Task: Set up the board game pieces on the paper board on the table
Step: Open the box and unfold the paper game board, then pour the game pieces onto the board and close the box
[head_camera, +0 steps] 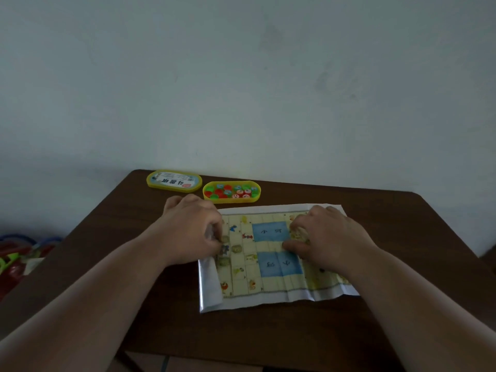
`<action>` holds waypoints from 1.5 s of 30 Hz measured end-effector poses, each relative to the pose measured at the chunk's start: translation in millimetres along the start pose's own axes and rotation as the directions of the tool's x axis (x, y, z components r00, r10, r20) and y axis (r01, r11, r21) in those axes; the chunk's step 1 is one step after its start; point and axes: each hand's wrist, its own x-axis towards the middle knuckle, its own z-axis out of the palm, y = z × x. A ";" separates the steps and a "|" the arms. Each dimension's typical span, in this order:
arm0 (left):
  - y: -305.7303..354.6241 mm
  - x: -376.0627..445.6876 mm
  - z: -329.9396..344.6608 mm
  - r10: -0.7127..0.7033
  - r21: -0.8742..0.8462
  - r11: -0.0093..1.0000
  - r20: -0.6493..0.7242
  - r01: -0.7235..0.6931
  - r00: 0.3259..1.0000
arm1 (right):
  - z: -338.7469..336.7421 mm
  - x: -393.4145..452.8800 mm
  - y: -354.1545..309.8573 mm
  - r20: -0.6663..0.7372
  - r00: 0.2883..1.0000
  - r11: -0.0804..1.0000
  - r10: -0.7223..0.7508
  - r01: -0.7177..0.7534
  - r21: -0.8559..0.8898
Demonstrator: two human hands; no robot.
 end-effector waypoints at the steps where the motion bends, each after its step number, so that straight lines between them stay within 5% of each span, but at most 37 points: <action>1: -5.3 -0.9 -1.8 -0.025 -0.010 1.000 0.004 0.025 1.000 | 0.9 0.5 0.2 -0.007 1.000 1.000 0.004 -0.004 0.001; 9: -28.2 -2.3 -6.8 -0.146 -0.055 0.987 0.048 0.149 0.988 | -4.1 6.4 -1.8 -0.067 0.998 0.999 0.017 -0.014 0.039; 14: -35.5 -3.1 5.8 -0.123 -0.207 0.970 0.043 0.129 0.992 | -15.7 36.4 -19.5 -0.264 0.963 0.944 -0.052 0.134 0.303; 27: -46.2 -7.9 12.1 -0.122 -0.243 0.961 0.060 0.133 0.991 | 4.1 152.7 -43.2 -0.136 0.978 0.906 -0.157 0.197 0.374; 33: -49.1 -8.9 11.5 -0.180 -0.215 0.960 0.021 0.180 0.983 | 2.6 140.0 -28.9 -0.320 0.931 0.820 -0.172 0.316 0.477; 39: -50.4 -7.2 10.8 -0.219 -0.230 0.948 0.023 0.218 0.975 | 11.9 100.3 -12.3 -0.511 0.804 0.871 -0.304 0.453 0.193; 45: -51.6 -6.2 10.2 -0.218 -0.239 0.946 0.028 0.219 0.976 | 22.2 81.0 0.0 -0.648 0.614 0.881 -0.451 0.422 -0.215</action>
